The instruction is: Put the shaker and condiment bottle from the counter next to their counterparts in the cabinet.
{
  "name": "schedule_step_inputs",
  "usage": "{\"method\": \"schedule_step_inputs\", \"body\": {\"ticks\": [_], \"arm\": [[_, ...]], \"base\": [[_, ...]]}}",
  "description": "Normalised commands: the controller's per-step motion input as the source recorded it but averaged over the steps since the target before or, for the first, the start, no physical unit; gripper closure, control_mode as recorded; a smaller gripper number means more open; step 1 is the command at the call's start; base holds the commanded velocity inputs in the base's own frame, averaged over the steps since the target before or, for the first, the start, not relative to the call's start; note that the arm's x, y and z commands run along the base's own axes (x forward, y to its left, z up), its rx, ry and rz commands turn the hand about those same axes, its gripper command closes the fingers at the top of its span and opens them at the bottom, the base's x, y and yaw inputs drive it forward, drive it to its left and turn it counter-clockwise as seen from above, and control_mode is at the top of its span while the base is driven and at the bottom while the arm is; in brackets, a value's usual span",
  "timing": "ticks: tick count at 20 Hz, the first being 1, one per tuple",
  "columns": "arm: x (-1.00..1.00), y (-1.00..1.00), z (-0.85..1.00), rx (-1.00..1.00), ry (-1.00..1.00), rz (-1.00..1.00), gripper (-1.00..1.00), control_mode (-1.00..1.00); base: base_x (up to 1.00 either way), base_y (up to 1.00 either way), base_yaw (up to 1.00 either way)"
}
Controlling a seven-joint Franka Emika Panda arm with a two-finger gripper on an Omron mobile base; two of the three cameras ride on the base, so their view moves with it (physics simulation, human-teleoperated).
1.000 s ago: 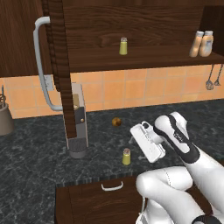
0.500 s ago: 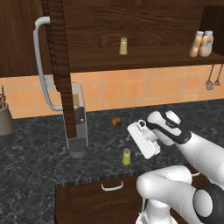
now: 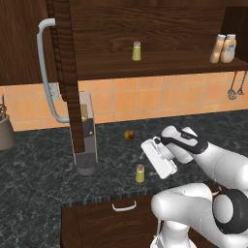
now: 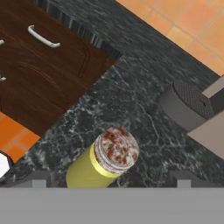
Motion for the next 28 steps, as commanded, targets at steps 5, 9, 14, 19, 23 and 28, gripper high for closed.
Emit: {"method": "schedule_step_inputs", "body": {"ticks": [5,9,14,19,23,28], "arm": [[0.0,0.11,-0.15,0.0,-0.06,0.0,-1.0,-1.0],[0.0,0.24,-0.13,-0.04,-0.05,0.0,-1.0,-1.0],[-0.01,0.07,-0.22,-0.01,-0.05,0.0,-1.0,-1.0],[-0.13,0.0,-0.26,0.0,-0.04,0.0,-1.0,-1.0],[-0.23,0.02,-0.27,0.0,-0.05,0.0,-1.0,-1.0],[-0.42,0.13,-0.06,0.0,-0.08,0.0,-1.0,-1.0]], "base": [[0.0,0.0,0.0],[0.0,0.0,0.0],[0.0,0.0,0.0],[0.0,0.0,0.0],[0.0,0.0,0.0],[0.0,0.0,0.0]]}}
